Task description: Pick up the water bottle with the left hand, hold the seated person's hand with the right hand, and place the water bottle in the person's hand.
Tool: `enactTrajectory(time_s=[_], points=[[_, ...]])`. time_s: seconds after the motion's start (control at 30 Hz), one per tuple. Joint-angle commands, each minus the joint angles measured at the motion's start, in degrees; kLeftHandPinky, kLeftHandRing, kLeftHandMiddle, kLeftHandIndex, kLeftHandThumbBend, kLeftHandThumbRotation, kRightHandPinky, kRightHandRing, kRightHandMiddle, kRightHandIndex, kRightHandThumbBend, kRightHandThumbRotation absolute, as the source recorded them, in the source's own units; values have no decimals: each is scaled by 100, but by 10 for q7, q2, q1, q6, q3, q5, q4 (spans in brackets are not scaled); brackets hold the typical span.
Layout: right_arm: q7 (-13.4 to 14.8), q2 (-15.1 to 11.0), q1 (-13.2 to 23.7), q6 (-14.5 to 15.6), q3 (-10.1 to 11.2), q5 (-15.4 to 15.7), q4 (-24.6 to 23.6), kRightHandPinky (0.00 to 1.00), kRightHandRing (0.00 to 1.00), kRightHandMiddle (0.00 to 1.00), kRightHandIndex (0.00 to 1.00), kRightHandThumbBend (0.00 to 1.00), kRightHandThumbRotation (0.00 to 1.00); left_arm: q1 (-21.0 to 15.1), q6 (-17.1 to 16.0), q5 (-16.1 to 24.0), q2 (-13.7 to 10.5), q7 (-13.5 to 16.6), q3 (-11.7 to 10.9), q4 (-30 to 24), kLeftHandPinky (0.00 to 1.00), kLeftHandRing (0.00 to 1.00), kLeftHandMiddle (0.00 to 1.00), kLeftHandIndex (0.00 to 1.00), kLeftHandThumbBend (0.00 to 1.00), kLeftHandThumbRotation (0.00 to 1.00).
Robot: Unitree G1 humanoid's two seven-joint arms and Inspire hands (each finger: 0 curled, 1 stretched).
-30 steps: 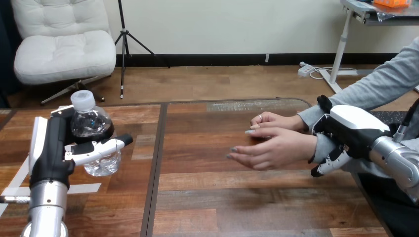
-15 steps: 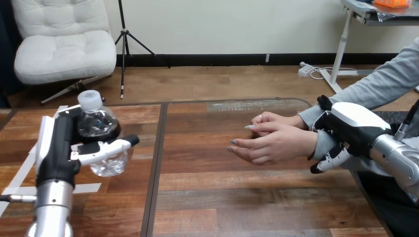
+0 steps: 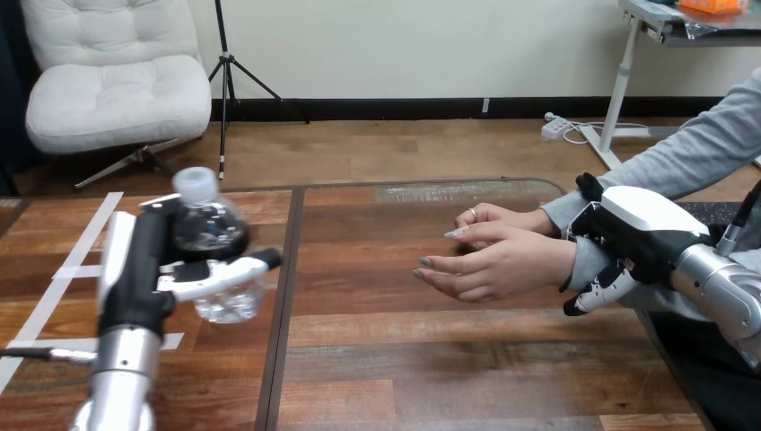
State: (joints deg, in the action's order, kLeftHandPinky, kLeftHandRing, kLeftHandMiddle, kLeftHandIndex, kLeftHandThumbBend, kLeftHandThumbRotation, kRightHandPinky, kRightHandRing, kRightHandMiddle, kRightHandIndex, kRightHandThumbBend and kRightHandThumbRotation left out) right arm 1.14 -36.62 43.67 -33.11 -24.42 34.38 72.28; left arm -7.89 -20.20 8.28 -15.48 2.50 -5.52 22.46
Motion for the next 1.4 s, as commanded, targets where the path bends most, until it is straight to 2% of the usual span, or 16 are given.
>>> enactTrajectory(time_s=[0.0, 0.27, 0.47, 0.7, 0.97, 1.37], points=[[8, -1, 25, -11, 16, -12, -32, 25, 28, 33, 34, 77, 0, -66, -19, -9, 11, -6, 11, -18, 31, 36, 39, 39, 85, 0], [15, -2, 22, -19, 15, -10, -34, 25, 28, 32, 33, 78, 0, -74, -25, -9, 23, -17, 22, -12, 32, 37, 40, 39, 85, 0], [9, 0, 22, -8, 16, -11, -35, 26, 30, 34, 34, 78, 0, -85, -35, -9, 33, -21, 30, -2, 31, 36, 39, 39, 85, 0], [6, 1, 20, -5, 16, -11, -39, 27, 30, 34, 35, 78, 0, -94, -26, -1, 46, -15, 37, 1, 30, 35, 39, 39, 86, 0], [13, 0, 18, -10, 16, -11, -40, 26, 29, 34, 35, 78, 0, -100, -16, 4, 52, -18, 43, -2, 28, 34, 38, 39, 86, 0], [9, -1, 21, -7, 17, -12, -40, 24, 28, 32, 34, 77, 0, -108, -19, -2, 56, -26, 48, 3, 29, 35, 39, 39, 85, 0]])
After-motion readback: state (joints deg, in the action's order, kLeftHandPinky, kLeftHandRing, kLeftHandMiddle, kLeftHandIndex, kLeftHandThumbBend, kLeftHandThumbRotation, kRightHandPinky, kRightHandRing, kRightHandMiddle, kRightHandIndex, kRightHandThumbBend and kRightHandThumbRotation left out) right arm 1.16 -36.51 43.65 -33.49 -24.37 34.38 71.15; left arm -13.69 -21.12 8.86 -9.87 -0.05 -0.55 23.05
